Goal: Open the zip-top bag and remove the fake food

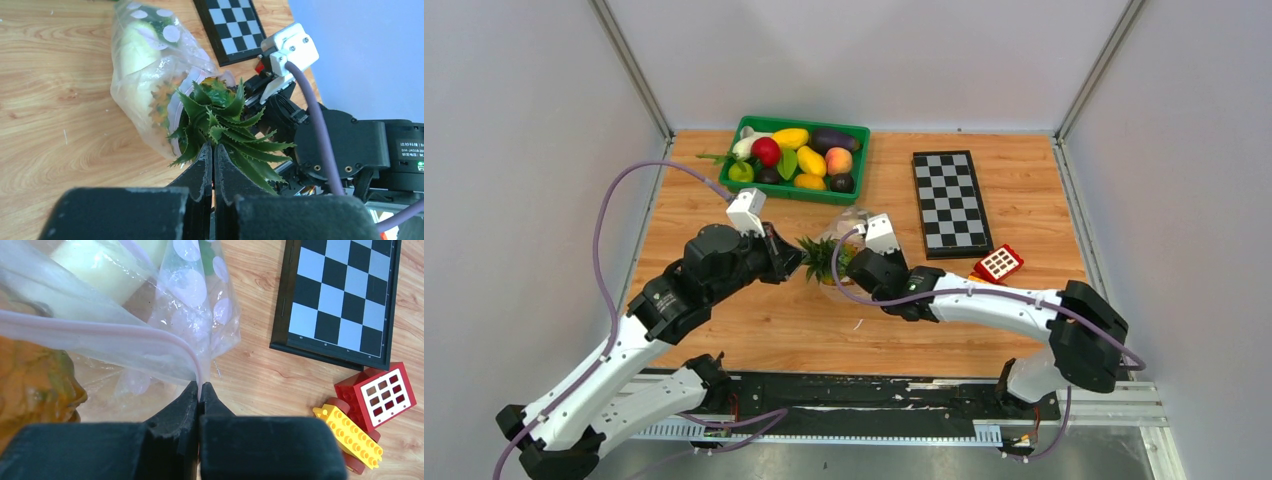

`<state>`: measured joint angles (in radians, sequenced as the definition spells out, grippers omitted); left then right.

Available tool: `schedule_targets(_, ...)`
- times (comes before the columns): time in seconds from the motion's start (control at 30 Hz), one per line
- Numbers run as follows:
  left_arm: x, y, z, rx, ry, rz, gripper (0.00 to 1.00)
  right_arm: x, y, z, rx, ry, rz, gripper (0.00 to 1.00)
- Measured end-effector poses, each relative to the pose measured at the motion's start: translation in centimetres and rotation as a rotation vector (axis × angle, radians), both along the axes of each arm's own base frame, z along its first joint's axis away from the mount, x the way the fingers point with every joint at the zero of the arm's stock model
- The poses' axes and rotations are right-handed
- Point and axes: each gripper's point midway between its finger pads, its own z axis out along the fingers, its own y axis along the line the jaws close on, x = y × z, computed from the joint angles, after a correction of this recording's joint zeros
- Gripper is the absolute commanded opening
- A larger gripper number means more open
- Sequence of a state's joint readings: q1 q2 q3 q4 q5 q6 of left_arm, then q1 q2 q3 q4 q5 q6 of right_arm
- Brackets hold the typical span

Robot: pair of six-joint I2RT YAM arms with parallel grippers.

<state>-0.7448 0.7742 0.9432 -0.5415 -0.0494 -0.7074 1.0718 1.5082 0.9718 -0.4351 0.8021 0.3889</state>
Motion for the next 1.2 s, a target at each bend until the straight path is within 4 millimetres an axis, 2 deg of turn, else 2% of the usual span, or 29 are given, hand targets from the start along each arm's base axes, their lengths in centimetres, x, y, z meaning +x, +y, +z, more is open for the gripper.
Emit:
schedule_targets(0.2,0.2,-0.1,1.7,-0.071,-0.070,-0.002,0.00,-0.6,0.5,2.7,0.119,-0.021,0.059,0.00)
schedule_targets(0.37,1.1,-3.5,2.9,-0.203,-0.093,-0.084,0.00,-1.3,0.9,4.6,0.205,-0.033,0.132,0.00)
schedule_targets(0.5,1.7,-6.8,2.5,-0.306,-0.058,-0.172,0.00,-1.6,1.6,5.7,0.254,-0.042,0.184,0.00)
schedule_targets(0.63,1.9,-8.4,2.9,-0.380,-0.039,-0.217,0.00,-1.6,1.7,5.5,0.259,-0.037,0.193,0.00)
schedule_targets(0.8,1.8,-8.8,4.6,-0.443,-0.067,-0.235,0.00,-1.3,1.4,5.3,0.264,-0.055,0.158,0.00)
schedule_targets(1.07,2.5,-7.9,5.8,-0.428,-0.075,-0.205,0.00,-0.2,-0.8,3.7,0.236,-0.080,0.031,0.00)
schedule_targets(1.2,2.7,-6.7,7.8,-0.434,-0.117,-0.194,0.00,0.0,-2.5,2.0,0.214,-0.062,-0.021,0.00)
